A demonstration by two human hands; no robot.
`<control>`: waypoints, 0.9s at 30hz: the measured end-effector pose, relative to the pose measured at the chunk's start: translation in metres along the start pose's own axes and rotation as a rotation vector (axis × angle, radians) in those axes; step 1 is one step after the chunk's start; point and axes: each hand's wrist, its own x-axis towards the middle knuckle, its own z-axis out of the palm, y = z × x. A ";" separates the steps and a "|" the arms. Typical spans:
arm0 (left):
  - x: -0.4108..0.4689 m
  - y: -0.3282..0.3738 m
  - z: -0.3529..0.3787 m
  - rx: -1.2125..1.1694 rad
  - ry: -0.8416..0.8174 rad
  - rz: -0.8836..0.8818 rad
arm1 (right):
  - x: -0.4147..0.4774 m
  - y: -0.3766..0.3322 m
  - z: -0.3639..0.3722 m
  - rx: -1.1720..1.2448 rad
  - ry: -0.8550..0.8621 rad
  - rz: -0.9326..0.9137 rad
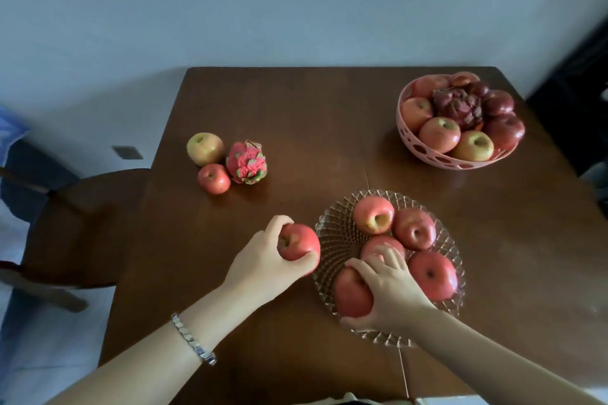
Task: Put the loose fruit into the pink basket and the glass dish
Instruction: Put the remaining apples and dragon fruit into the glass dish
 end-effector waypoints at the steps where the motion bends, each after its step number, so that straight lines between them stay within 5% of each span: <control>1: -0.004 0.002 0.003 0.005 0.004 -0.006 | 0.001 0.001 0.001 -0.030 0.009 -0.023; 5: -0.012 0.007 0.013 0.009 0.005 -0.028 | 0.009 -0.003 -0.002 -0.147 0.022 -0.052; 14: -0.022 0.007 0.022 -0.021 0.050 -0.125 | 0.008 0.002 -0.007 0.026 -0.134 -0.087; 21: -0.026 0.003 0.018 -0.038 0.089 -0.160 | 0.013 0.009 -0.020 0.183 -0.270 -0.392; 27: -0.026 -0.001 0.018 -0.061 0.096 -0.174 | 0.015 0.006 -0.019 0.270 -0.260 -0.167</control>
